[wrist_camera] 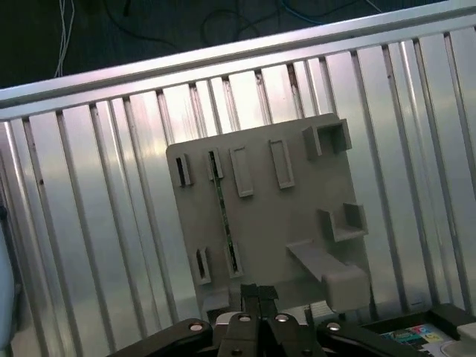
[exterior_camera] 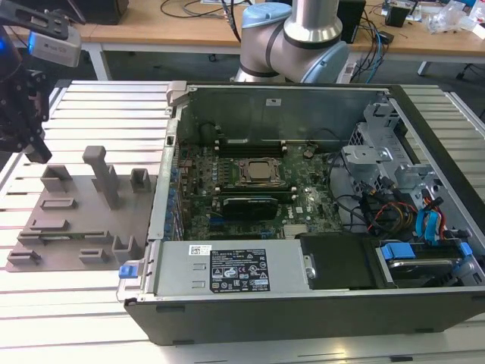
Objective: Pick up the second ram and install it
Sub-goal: 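Pick up the second ram and move it above second insertion slot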
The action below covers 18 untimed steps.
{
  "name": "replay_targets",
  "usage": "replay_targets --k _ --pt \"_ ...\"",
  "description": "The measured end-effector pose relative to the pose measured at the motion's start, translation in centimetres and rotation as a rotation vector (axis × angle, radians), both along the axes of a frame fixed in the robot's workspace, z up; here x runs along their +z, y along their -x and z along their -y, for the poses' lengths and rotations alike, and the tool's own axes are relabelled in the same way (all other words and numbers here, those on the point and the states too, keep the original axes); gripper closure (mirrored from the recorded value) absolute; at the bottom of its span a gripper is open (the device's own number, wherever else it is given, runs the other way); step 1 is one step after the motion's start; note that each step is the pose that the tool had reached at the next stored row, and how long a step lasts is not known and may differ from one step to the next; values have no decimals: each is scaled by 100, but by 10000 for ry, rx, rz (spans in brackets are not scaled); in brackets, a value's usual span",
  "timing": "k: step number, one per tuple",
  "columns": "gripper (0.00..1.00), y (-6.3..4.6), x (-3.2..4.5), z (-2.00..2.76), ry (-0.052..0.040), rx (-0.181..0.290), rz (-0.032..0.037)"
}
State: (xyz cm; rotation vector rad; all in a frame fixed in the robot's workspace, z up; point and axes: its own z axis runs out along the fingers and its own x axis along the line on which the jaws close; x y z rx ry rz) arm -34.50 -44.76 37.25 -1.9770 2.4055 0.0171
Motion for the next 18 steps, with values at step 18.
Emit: replay_targets --k 18 --pt "64 0 -2 0 -3 1288 -296"
